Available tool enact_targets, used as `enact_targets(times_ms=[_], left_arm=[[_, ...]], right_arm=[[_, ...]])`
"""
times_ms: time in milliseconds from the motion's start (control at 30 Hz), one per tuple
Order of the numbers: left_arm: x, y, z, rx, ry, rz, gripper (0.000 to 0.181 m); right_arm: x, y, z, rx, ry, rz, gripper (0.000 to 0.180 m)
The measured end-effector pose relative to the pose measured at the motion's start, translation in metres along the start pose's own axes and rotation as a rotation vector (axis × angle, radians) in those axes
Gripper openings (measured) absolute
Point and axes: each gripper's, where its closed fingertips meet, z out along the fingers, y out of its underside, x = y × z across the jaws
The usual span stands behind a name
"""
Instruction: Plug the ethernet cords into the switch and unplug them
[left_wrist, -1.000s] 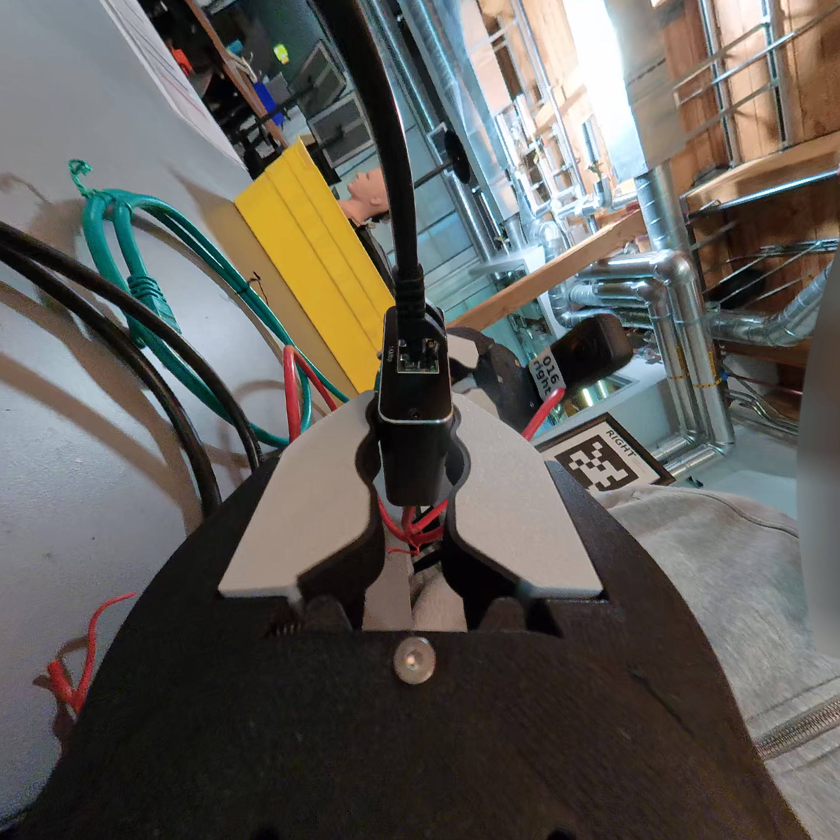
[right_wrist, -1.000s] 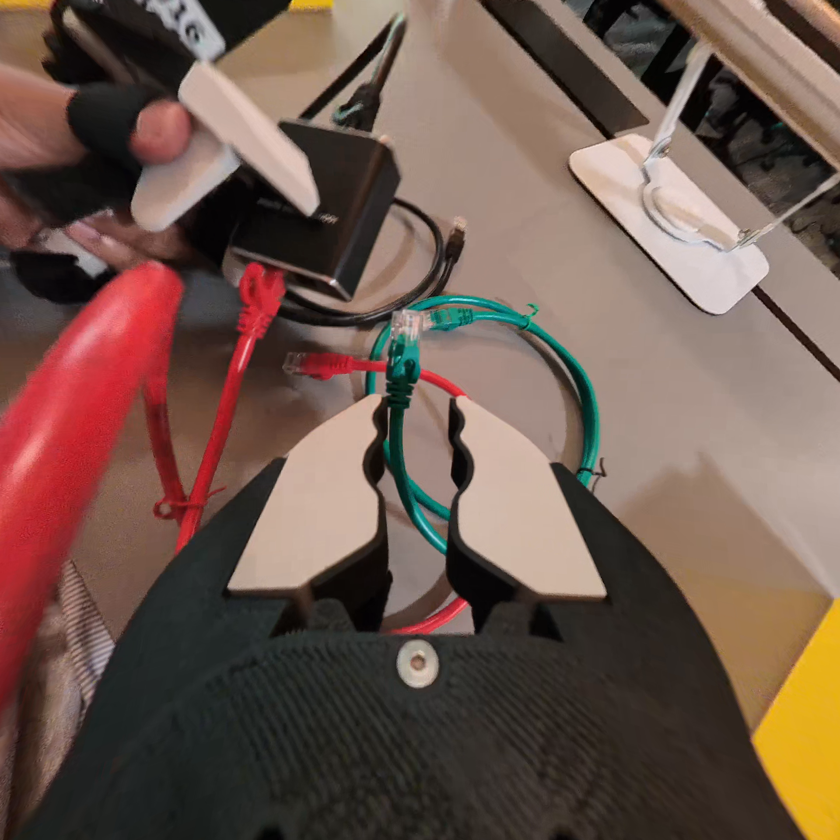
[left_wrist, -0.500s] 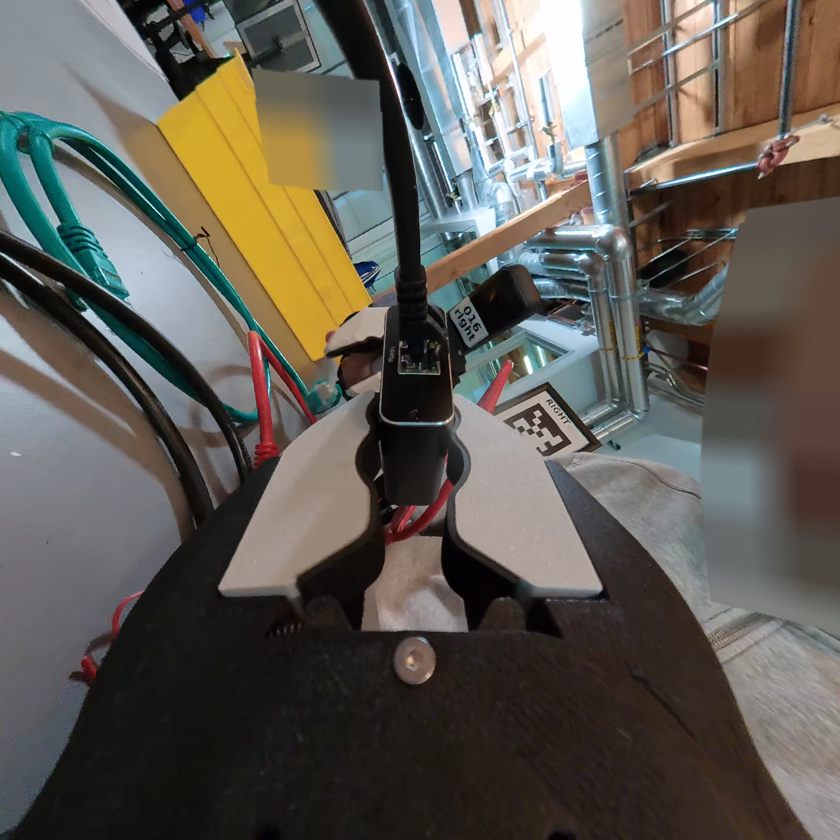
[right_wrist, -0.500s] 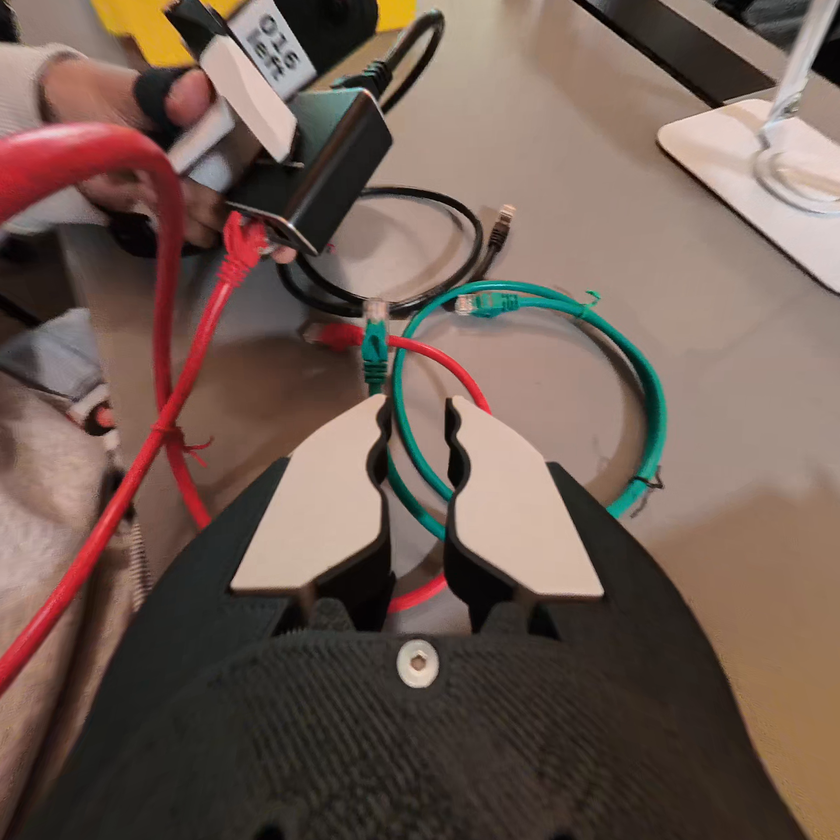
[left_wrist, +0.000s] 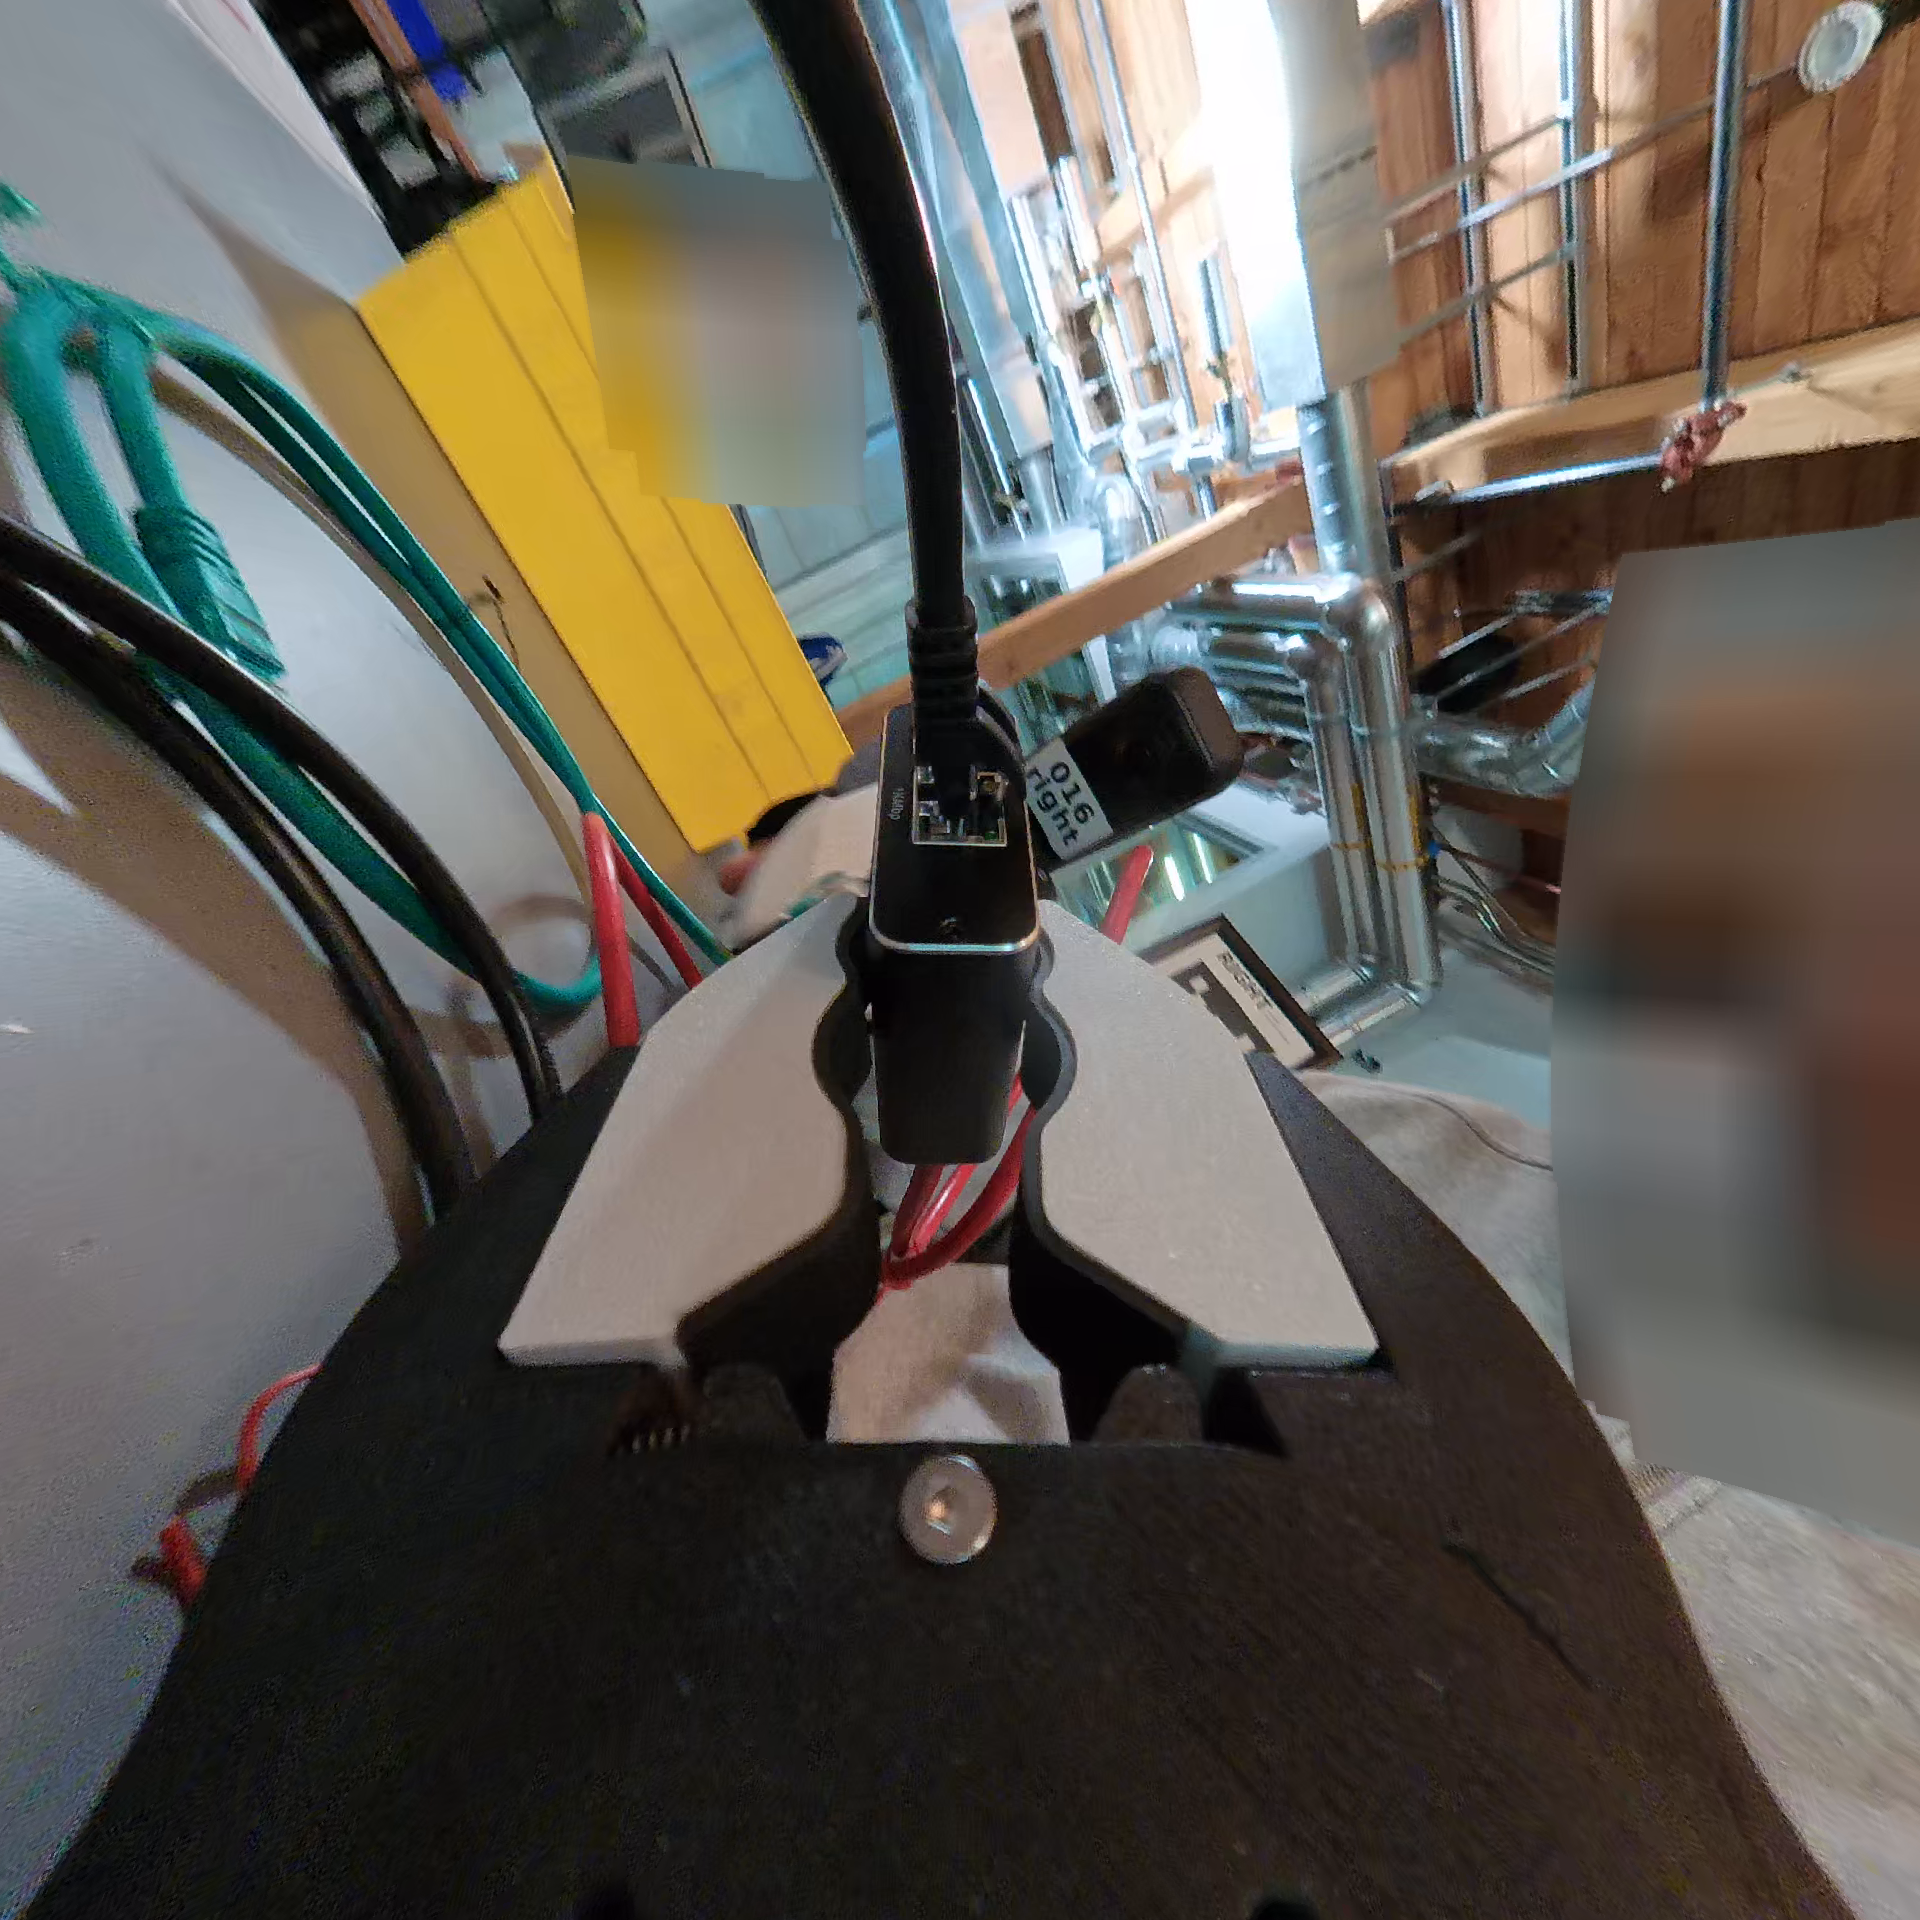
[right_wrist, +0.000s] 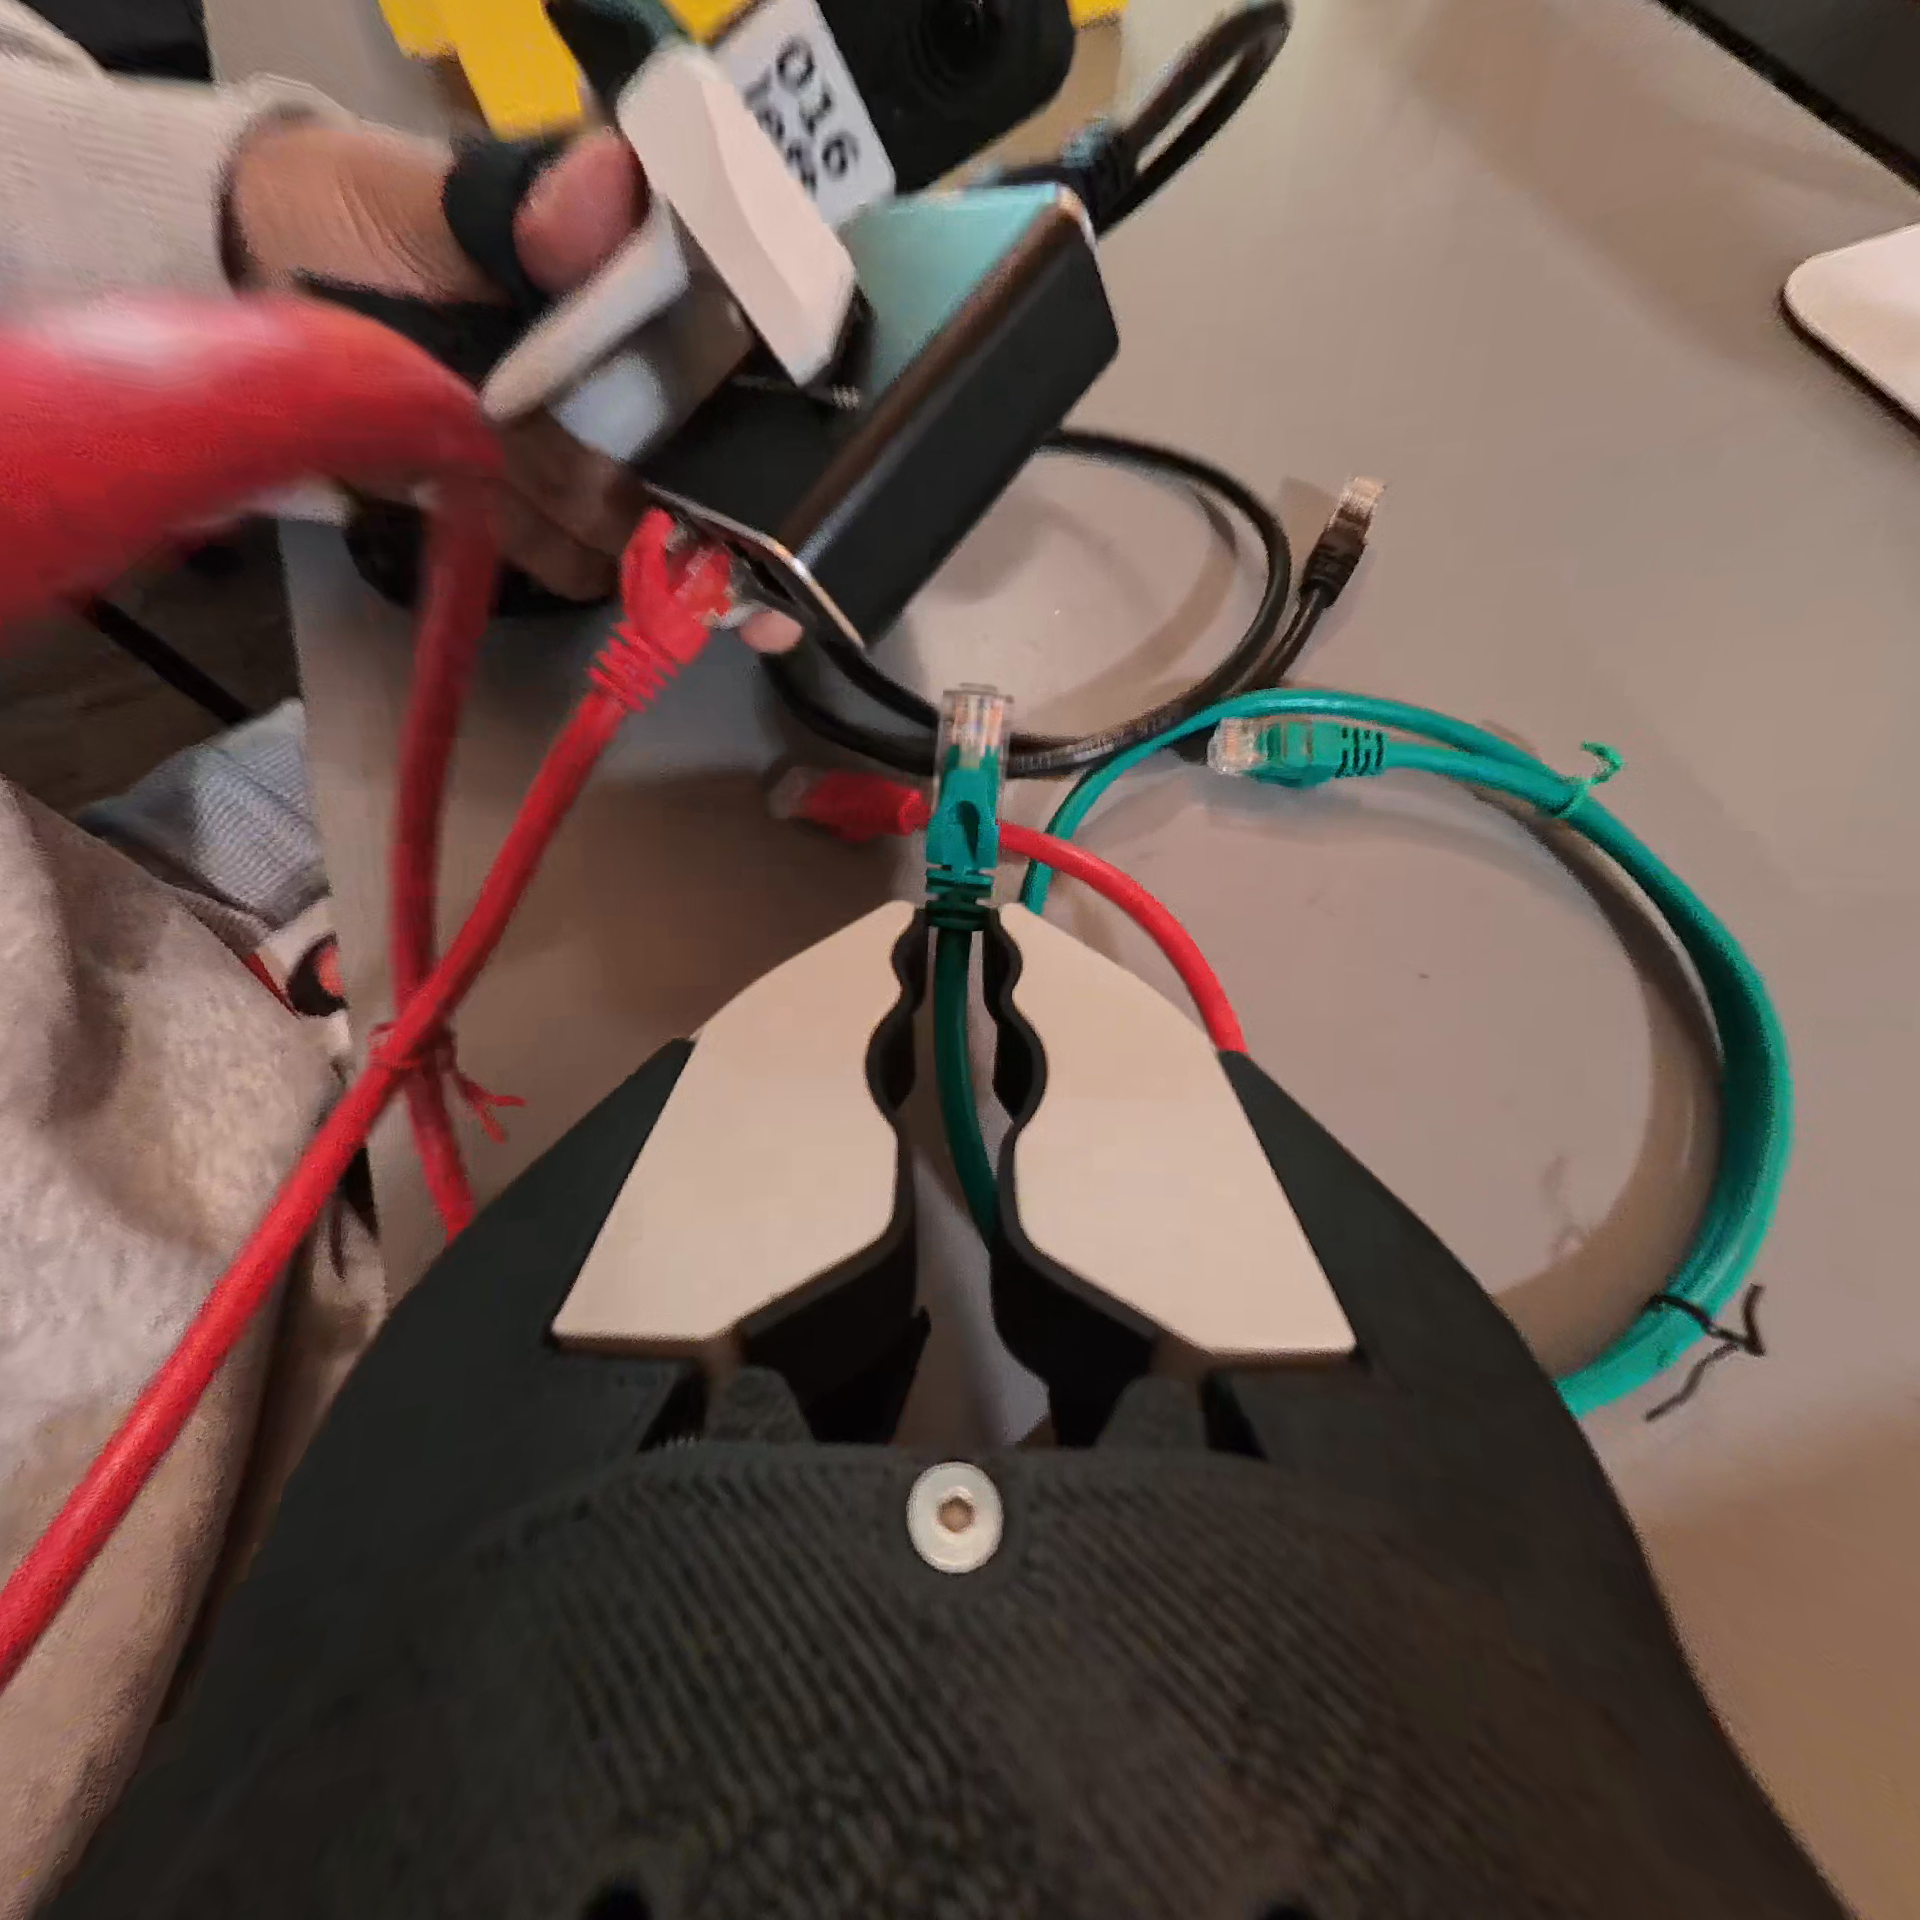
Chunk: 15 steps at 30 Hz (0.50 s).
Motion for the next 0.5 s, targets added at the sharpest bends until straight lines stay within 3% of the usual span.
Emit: enact_targets(times_ms=[33,100,200,500], left_arm=[[-0.001,-0.005,-0.003,0.033,-0.012,0.008,0.024],[-0.004,-0.016,-0.010,0.114,-0.061,0.039,0.024],[-0.008,-0.026,-0.018,0.184,-0.159,0.128,0.024],[-0.003,-0.012,0.005,0.184,-0.223,0.235,0.024]], right_arm=[[-0.002,-0.007,-0.003,0.036,-0.011,0.025,0.010],[-0.004,-0.015,-0.006,0.080,-0.012,0.076,0.010],[-0.006,-0.008,-0.002,0.011,0.042,0.069,0.010],[-0.023,-0.007,0.019,-0.064,0.086,0.095,0.009]])
